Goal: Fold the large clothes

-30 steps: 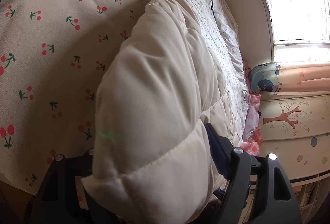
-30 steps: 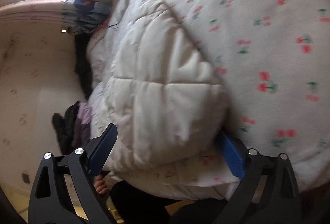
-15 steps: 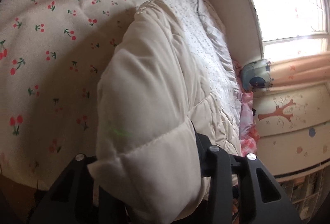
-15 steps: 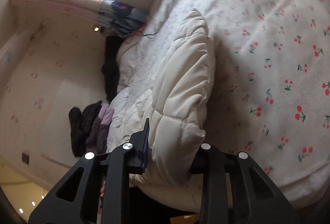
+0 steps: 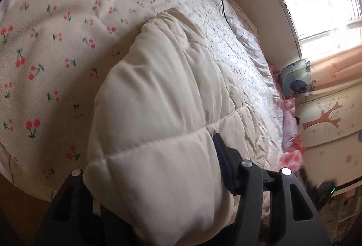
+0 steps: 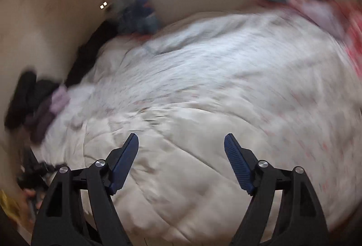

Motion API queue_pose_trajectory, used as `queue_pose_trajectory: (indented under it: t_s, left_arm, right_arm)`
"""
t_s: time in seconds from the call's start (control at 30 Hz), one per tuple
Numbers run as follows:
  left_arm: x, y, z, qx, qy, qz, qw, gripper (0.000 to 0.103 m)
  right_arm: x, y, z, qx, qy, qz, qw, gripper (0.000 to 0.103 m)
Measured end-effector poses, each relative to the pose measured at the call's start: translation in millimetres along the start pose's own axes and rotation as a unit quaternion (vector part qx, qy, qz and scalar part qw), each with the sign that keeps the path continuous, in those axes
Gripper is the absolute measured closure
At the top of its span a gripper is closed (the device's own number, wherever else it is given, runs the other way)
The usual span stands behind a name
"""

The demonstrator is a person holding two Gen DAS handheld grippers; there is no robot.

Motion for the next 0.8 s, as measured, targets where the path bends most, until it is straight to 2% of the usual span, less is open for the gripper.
queue_pose_trajectory:
  t_s: [0.07,0.13,0.17,0.2,0.27,0.3,0.33,0.43,0.53,0.6,0.67,0.73,0.8]
  left_arm:
    - [5,1,1,0.013,-0.015,-0.015,0.9997,0.047]
    - [8,1,1,0.023,-0.026,-0.025,0.9991,0.046]
    - [11,1,2,0.030,-0.035,-0.032,0.9984,0.046]
    - [13,2,2,0.036,-0.042,-0.038,0.9977,0.046]
    - [17,4,2,0.049,-0.059,-0.049,0.9958,0.046]
    - [21,3,3,0.052,-0.066,-0.051,0.9951,0.046]
    - [26,3,4,0.058,-0.078,-0.049,0.9940,0.045]
    - [23,8,5,0.069,-0.097,-0.063,0.9909,0.045]
    - [24,7,2,0.070,-0.100,-0.060,0.9907,0.045]
    - [25,9,2,0.072,-0.102,-0.059,0.9904,0.045]
    - [27,10,4,0.077,-0.108,-0.061,0.9892,0.045]
    - [28,11,6,0.081,-0.115,-0.063,0.9879,0.044]
    - [31,11,10,0.088,-0.128,-0.071,0.9854,0.044]
  right_arm:
    - [-43,-42,-25,-0.018,0.076,0.017,0.997,0.028]
    - [-66,-80,-35,-0.046,0.102,0.025,0.993,0.028]
    - [-74,-102,-38,-0.065,0.118,0.045,0.990,0.028]
    - [-74,-122,-32,-0.086,0.135,0.064,0.985,0.028]
    - [-70,-181,-10,-0.170,0.162,0.102,0.967,0.026]
    - [-64,-200,9,-0.205,0.161,0.096,0.961,0.022]
    - [-58,-210,20,-0.216,0.143,0.082,0.962,0.016]
    - [-46,-191,19,-0.207,0.110,0.059,0.970,0.016]
    - [-52,-132,21,-0.158,0.115,0.036,0.980,0.016]
    - [-60,-94,38,-0.137,0.128,0.031,0.982,0.016]
    - [-72,-82,58,-0.146,0.143,0.036,0.978,0.015]
    - [-76,-86,76,-0.162,0.163,0.037,0.973,0.012]
    - [-76,-82,80,-0.147,0.150,0.034,0.977,0.012]
Point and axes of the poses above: each gripper's, at about its wrist camera, not at the fingertips, and y roughly against the way its jaws point, x to its right, z to its underside, the point moved 3 cm from there along -y, roughly the way its jaws point, and after that the axes turned 8 degrees about y, right-handed, at the moved point
